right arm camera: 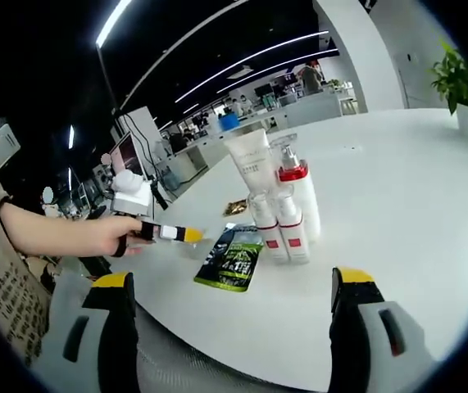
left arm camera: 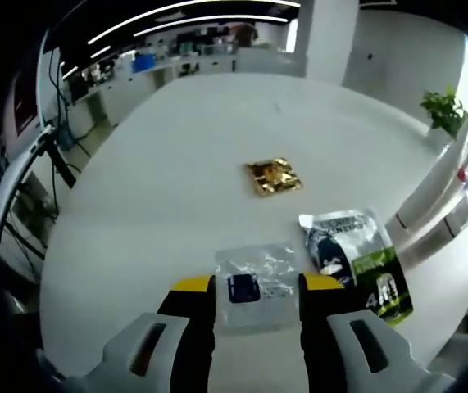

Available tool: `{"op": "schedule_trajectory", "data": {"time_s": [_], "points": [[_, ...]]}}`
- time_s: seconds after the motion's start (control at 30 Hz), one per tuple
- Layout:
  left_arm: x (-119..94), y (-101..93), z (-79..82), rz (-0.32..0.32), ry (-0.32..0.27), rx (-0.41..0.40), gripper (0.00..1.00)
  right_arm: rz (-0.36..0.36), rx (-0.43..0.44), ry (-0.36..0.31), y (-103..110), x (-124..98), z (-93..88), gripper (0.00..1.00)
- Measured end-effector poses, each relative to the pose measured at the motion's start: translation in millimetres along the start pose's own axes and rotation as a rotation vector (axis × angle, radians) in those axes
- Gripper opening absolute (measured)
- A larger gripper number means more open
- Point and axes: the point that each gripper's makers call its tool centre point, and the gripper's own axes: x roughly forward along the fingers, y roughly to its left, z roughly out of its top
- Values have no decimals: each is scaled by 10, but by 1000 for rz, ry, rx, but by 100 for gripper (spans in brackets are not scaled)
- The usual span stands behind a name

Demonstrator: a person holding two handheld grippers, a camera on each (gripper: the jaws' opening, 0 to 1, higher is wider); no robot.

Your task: Arrange the skincare products in the storage area until every visible bottle or jar stands upright without overlapping.

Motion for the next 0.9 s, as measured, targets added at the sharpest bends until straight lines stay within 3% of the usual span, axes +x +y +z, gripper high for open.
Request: {"op": "schedule_trajectory", "data": {"time_s": [0.37, 0.9], "points": [[-77, -47, -263, 3, 31, 0, 38, 18, -20, 12, 44, 10, -20, 100], [-113, -115, -449, 10, 38, -12, 37, 22, -23, 12, 54, 7, -19, 100]]}}
